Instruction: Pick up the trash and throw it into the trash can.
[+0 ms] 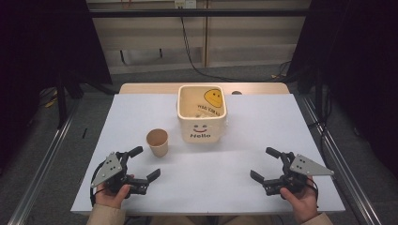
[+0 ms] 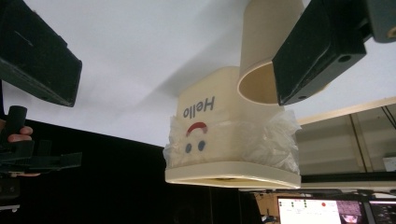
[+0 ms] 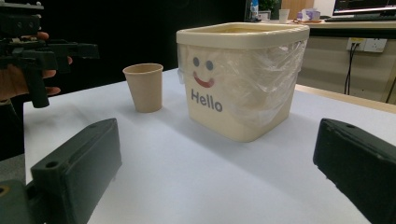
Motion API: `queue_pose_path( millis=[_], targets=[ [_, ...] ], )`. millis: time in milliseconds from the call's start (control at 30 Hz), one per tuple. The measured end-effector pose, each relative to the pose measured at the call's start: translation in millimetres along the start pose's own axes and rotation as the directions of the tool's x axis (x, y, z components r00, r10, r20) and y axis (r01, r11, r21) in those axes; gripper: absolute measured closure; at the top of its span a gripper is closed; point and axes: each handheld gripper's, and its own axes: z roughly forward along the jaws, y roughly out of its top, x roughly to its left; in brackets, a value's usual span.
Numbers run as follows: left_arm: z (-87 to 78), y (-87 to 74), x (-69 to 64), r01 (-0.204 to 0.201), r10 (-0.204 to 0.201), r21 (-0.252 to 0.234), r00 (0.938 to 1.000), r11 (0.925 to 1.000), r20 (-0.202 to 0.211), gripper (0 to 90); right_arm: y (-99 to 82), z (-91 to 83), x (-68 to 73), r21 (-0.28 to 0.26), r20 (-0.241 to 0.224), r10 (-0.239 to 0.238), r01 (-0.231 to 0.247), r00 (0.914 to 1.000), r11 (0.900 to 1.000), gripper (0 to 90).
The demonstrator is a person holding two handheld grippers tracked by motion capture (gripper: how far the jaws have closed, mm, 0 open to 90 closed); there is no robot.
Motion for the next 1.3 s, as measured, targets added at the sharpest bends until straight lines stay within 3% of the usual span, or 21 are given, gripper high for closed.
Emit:
queue_pose_path(
  millis=[67,133,267,500,733,867,900,1000,1300],
  targets=[
    [1.7,-0.6,-1.7,0.017,-0.017,-0.006,0.9998,0.9998,0.003,1.1,0.1,-0.2,-1.1,-0.005,-0.003,0.0,0.0,1.0,1.0,0.6],
    [0.0,-0.2,0.5,-0.008,0.008,0.01,1.0,0.9999,-0.004,1.2,0.1,0.1,-1.3,-0.006,-0.001,0.002,-0.002,1.0,1.0,0.6],
    [-2.6,-0.9,2.6,0.004,-0.003,0.012,0.9996,0.9999,-0.027,1.1,0.2,0.3,0.2,-0.003,-0.007,0.002,-0.002,1.0,1.0,0.6],
    [-8.4,3.1,3.0,-0.001,0.001,0.006,0.9999,1.0,-0.016,1.0,3.8,1.7,5.7,-0.007,-0.016,-0.017,0.017,0.9997,0.9998,0.7],
    [-15.0,20.2,6.6,0.034,-0.034,0.01,0.9987,0.9994,-0.038,0.8,4.0,4.3,4.2,-0.003,-0.014,-0.016,0.016,0.9998,0.9999,0.6],
    [-18.5,28.9,12.3,0.028,-0.027,0.019,0.998,0.9994,-0.058,0.8,3.6,5.7,3.5,0.002,-0.018,-0.009,0.009,0.9998,1.0,0.6],
    [-18.1,31.0,12.0,0.048,-0.047,0.008,0.9972,0.9988,-0.058,0.8,3.6,6.3,3.3,0.0,-0.018,-0.009,0.009,0.9998,1.0,0.6],
    [-18.0,37.8,13.6,0.056,-0.055,0.012,0.9964,0.9984,-0.065,0.8,4.1,6.9,3.2,-0.005,-0.025,-0.007,0.007,0.9997,1.0,0.6],
    [-9.9,54.8,20.0,0.052,-0.048,0.058,0.9969,0.997,-0.062,0.8,4.2,6.3,1.9,-0.009,-0.018,-0.01,0.01,0.9998,0.9999,0.6]
  ],
)
